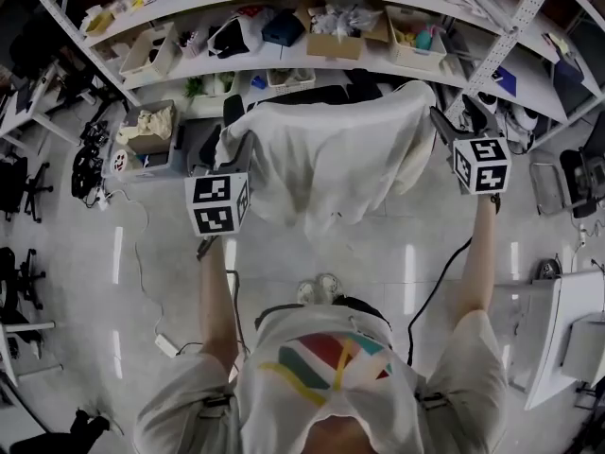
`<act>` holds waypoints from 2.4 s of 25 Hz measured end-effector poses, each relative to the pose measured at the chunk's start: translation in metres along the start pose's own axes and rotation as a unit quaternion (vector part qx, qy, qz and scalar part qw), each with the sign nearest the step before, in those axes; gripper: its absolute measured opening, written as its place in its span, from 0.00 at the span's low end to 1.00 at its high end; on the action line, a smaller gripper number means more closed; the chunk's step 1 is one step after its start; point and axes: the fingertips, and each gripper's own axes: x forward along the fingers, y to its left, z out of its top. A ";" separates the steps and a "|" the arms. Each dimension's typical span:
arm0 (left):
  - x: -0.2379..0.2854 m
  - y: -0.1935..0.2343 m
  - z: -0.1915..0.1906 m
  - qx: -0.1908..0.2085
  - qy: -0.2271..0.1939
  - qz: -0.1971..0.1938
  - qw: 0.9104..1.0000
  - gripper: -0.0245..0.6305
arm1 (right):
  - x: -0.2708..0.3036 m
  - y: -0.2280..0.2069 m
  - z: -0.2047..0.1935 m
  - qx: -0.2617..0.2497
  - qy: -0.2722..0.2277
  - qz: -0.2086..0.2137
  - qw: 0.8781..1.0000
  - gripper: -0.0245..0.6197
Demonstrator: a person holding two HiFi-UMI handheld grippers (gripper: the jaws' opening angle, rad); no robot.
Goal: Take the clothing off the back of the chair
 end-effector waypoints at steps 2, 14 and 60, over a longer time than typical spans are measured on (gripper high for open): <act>0.002 -0.001 0.000 0.001 0.003 -0.002 1.000 0.38 | 0.011 0.005 -0.004 -0.002 0.007 0.027 1.000 0.53; 0.009 0.000 0.003 0.004 0.011 -0.001 1.000 0.38 | 0.016 -0.023 -0.018 0.027 0.014 0.039 0.999 0.55; 0.014 0.024 -0.005 -0.005 0.042 0.043 0.998 0.07 | 0.031 0.040 -0.035 0.025 0.058 0.064 0.996 0.05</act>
